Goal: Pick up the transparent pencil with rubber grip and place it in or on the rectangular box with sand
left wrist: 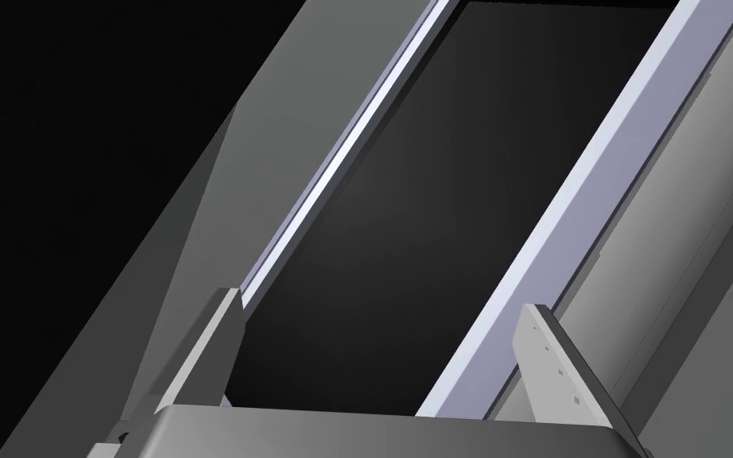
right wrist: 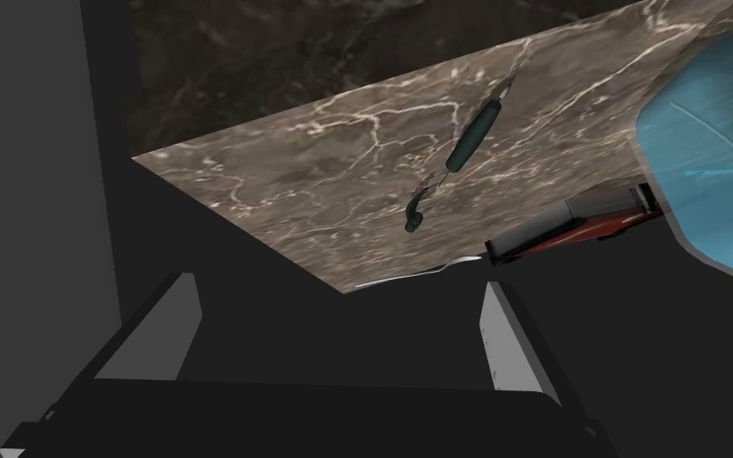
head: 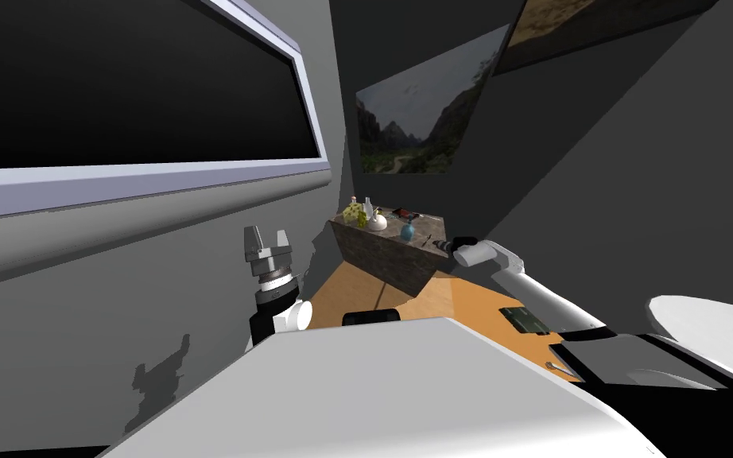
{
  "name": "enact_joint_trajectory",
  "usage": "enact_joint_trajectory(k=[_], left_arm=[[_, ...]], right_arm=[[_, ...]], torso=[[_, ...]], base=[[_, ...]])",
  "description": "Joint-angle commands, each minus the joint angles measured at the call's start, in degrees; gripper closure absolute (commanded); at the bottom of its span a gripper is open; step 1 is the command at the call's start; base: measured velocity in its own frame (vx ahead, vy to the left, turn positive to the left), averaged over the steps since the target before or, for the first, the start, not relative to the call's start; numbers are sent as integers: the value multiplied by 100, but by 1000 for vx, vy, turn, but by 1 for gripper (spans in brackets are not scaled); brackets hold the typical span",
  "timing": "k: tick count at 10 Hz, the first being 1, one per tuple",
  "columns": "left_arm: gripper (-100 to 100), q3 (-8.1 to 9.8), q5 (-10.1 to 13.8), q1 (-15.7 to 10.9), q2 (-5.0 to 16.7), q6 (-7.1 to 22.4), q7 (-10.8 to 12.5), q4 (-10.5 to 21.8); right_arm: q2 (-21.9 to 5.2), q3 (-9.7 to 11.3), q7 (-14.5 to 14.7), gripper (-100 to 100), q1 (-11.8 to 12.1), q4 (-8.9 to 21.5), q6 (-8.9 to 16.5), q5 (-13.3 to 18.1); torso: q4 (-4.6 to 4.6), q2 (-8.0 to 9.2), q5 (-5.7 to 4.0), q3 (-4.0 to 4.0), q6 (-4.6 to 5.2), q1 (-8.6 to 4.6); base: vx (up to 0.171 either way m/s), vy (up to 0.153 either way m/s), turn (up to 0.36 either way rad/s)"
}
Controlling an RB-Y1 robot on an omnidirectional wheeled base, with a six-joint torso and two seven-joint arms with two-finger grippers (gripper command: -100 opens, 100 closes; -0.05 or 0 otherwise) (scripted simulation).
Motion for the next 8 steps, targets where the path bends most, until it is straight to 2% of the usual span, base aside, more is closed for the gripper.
enact_joint_trajectory(k=[1, 2, 3, 4, 6, 7, 8], left_arm=[[0, 0, 0, 0, 0, 0, 0, 0], [0, 0, 0, 1, 0, 0, 0, 0], [0, 0, 0, 0, 0, 0, 0, 0], [0, 0, 0, 0, 0, 0, 0, 0], [0, 0, 0, 0, 0, 0, 0, 0], [0, 0, 0, 0, 0, 0, 0, 0], [0, 0, 0, 0, 0, 0, 0, 0]], right_arm=[[-91, 0, 69, -100, -15, 217, 286, -80], [-91, 0, 69, -100, -15, 217, 365, -80], [-153, 1, 109, -100, -35, 354, 572, -138], [-153, 1, 109, -100, -35, 354, 572, -138], [-262, 7, 178, -100, -71, 586, 926, -239], [-262, 7, 178, -100, -71, 586, 926, -239], [-308, 12, 206, -100, -87, 678, 1069, -282]], torso=[[0, 0, 0, 0, 0, 0], [-5, -20, 2, -11, 0, 14], [-3, -7, 3, -6, 2, 14], [-1, 0, 1, -1, 0, 6], [2, 14, 0, 7, 2, 2], [0, 4, 2, 2, 0, 9], [1, 10, 1, 4, 3, 4]], base=[[210, 75, 118], [149, 66, 26], [127, 37, 60], [96, 25, 43], [123, 42, 81], [113, 32, 28], [101, 41, 40]])
